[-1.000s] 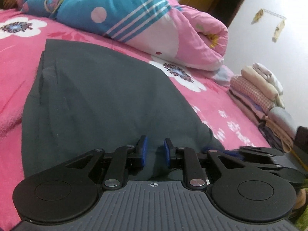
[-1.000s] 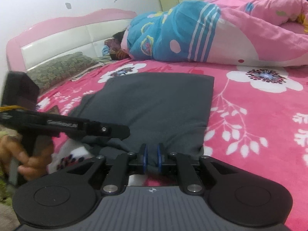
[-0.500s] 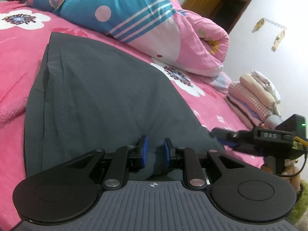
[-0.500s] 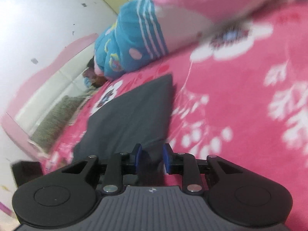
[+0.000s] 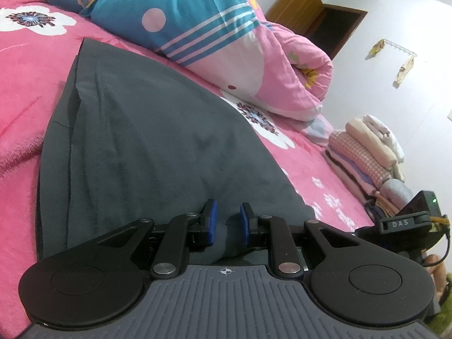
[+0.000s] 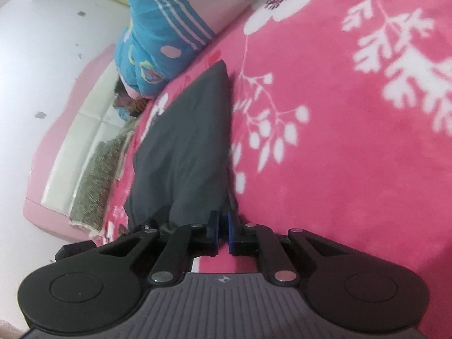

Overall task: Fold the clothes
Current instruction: 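Grasp the folded dark grey trousers with both tools at their ends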

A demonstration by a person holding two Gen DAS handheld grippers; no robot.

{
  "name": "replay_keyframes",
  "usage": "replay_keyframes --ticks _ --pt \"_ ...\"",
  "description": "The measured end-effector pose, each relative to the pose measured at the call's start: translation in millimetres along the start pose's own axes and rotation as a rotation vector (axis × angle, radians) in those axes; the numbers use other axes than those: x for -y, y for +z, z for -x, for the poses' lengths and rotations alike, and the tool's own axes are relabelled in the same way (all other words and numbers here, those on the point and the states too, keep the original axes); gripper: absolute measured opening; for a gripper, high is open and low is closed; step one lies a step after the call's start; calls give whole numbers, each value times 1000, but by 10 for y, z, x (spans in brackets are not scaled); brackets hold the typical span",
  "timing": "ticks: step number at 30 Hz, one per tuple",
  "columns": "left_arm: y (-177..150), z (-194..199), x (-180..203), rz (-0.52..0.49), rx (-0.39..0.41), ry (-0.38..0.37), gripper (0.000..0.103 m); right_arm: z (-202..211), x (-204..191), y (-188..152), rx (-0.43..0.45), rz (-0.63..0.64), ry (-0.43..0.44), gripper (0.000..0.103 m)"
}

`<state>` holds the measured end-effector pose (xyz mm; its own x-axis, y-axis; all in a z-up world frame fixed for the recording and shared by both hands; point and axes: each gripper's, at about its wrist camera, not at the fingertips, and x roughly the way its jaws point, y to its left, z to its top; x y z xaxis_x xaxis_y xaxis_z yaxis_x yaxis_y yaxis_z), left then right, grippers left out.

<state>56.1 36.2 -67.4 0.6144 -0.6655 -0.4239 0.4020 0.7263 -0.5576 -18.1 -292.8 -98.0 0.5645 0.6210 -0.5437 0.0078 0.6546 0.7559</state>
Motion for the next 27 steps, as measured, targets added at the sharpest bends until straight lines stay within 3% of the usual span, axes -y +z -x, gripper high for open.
replay_keyframes --ticks 3,5,8,12,18,21,24,26,27 --pt "3 9 1 1 -2 0 20 103 -250 92 78 132 -57 8" --pt "5 15 4 3 -3 1 20 55 -408 118 106 208 -47 8" --pt "3 25 9 5 -1 4 20 -147 -559 98 104 305 -37 11" --pt "12 52 22 12 2 10 20 -427 -559 -4 53 400 -129 17" --pt "114 267 94 2 60 41 20 -251 -648 110 97 384 -126 20" --pt "222 429 66 20 107 63 21 -200 -637 218 121 359 -129 26" --pt "337 497 -46 61 118 107 33 -182 -590 307 136 329 -133 34" --pt "414 543 -121 88 126 137 50 -192 -555 361 137 308 -133 46" --pt "452 566 -158 101 130 152 54 -209 -530 395 132 292 -127 46"
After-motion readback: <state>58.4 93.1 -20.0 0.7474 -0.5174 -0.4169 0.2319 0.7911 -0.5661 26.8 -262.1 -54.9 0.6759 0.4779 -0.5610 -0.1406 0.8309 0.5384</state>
